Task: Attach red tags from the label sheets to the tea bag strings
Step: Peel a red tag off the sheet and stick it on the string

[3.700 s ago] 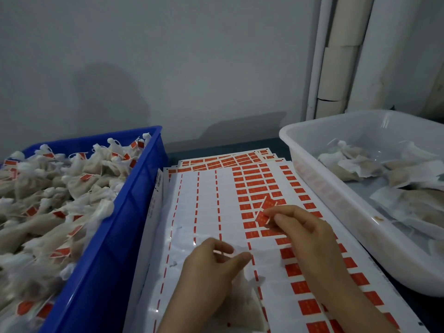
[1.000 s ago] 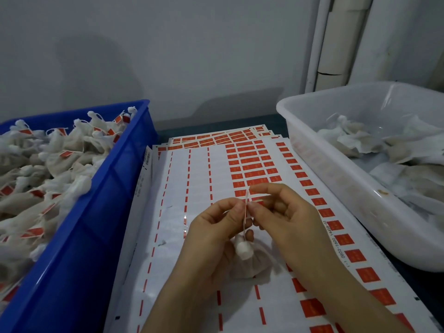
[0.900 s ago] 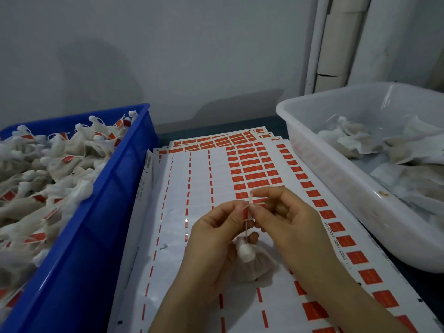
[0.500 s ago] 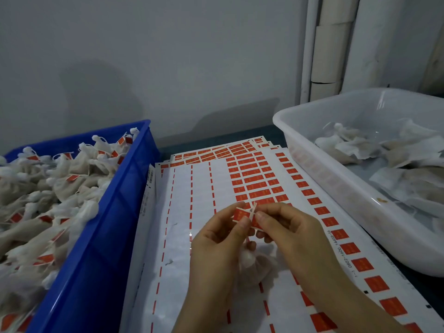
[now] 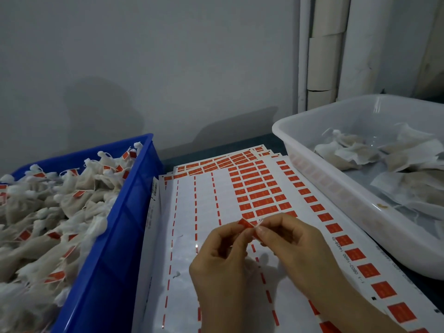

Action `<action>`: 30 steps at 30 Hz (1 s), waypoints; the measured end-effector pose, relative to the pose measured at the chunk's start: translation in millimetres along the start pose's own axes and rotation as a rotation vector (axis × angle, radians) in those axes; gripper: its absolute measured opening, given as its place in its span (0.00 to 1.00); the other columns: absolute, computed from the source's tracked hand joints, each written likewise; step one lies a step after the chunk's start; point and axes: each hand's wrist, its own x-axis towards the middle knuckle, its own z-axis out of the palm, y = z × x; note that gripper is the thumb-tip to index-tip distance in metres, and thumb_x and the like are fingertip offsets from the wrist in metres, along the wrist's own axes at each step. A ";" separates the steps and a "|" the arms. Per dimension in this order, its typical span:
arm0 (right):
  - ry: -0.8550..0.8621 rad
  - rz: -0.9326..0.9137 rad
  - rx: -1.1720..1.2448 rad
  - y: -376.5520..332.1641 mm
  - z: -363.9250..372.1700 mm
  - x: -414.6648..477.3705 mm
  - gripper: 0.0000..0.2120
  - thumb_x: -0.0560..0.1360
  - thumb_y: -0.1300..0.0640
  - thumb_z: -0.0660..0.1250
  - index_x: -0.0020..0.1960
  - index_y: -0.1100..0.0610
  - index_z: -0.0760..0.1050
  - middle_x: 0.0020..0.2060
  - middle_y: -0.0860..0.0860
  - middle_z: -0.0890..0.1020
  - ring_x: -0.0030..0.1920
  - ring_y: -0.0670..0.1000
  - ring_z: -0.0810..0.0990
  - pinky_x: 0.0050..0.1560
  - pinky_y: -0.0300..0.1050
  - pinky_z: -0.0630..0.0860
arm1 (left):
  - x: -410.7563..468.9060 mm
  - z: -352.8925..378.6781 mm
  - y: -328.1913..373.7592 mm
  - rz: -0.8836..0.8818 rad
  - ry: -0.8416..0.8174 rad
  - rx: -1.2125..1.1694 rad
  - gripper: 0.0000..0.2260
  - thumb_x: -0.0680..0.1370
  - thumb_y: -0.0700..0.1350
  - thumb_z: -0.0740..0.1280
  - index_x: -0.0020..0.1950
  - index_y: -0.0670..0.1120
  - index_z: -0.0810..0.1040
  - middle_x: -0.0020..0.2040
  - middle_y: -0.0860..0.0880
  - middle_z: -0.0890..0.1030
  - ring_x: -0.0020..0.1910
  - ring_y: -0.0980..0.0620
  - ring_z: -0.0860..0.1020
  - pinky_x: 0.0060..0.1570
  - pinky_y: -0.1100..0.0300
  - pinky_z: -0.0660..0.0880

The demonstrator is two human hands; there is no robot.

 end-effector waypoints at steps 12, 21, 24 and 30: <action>-0.022 -0.159 -0.015 -8.1 -0.5 -1.6 0.11 0.65 0.44 0.64 0.47 0.36 0.73 0.45 0.21 0.74 0.51 0.26 0.72 0.44 0.17 0.67 | -0.8 0.6 2.2 0.056 -0.060 -0.023 0.09 0.68 0.51 0.66 0.45 0.63 0.79 0.41 0.66 0.82 0.46 0.67 0.79 0.44 0.77 0.74; 0.014 -0.055 -0.006 -6.8 -4.2 1.4 0.08 0.62 0.44 0.64 0.40 0.43 0.74 0.32 0.27 0.78 0.39 0.30 0.77 0.34 0.19 0.68 | 1.3 -1.2 10.8 -0.300 -0.154 -0.258 0.08 0.64 0.55 0.67 0.40 0.59 0.82 0.38 0.59 0.84 0.40 0.61 0.81 0.34 0.67 0.79; 0.018 -0.054 0.006 -7.6 -4.8 1.7 0.06 0.63 0.45 0.65 0.40 0.43 0.74 0.31 0.28 0.78 0.38 0.31 0.77 0.33 0.20 0.69 | 0.5 -1.5 11.7 -0.308 -0.178 -0.269 0.09 0.64 0.56 0.66 0.41 0.59 0.83 0.38 0.58 0.84 0.41 0.59 0.82 0.36 0.66 0.79; 0.022 -0.036 0.019 -4.8 -4.2 1.3 0.07 0.64 0.44 0.65 0.40 0.45 0.75 0.32 0.29 0.78 0.38 0.31 0.78 0.33 0.20 0.69 | 0.5 -1.8 13.4 -0.322 -0.189 -0.284 0.09 0.65 0.55 0.65 0.41 0.58 0.83 0.38 0.58 0.84 0.41 0.59 0.82 0.34 0.68 0.78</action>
